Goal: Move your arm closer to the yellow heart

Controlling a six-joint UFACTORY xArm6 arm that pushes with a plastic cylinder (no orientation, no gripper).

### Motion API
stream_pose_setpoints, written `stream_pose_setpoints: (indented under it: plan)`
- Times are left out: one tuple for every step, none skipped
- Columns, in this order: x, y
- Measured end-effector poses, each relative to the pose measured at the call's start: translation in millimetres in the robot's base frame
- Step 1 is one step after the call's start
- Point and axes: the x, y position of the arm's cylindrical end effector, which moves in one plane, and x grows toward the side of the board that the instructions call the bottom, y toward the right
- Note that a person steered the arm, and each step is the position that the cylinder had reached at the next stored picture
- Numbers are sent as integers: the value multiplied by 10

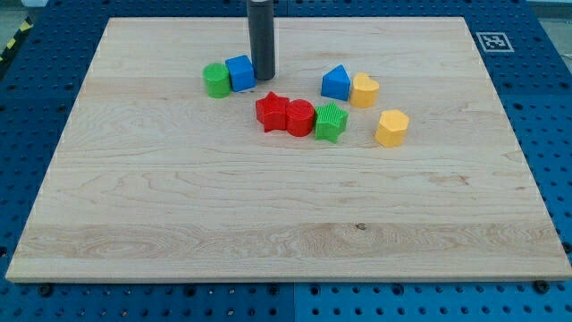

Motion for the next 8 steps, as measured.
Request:
stream_pose_setpoints:
  plan:
    - [0,-224]
    - [0,-559]
    - [0,-792]
    - [-4,-748]
    - [-111,-275]
    - [-152,432]
    - [-220,1268]
    - [-219,1687]
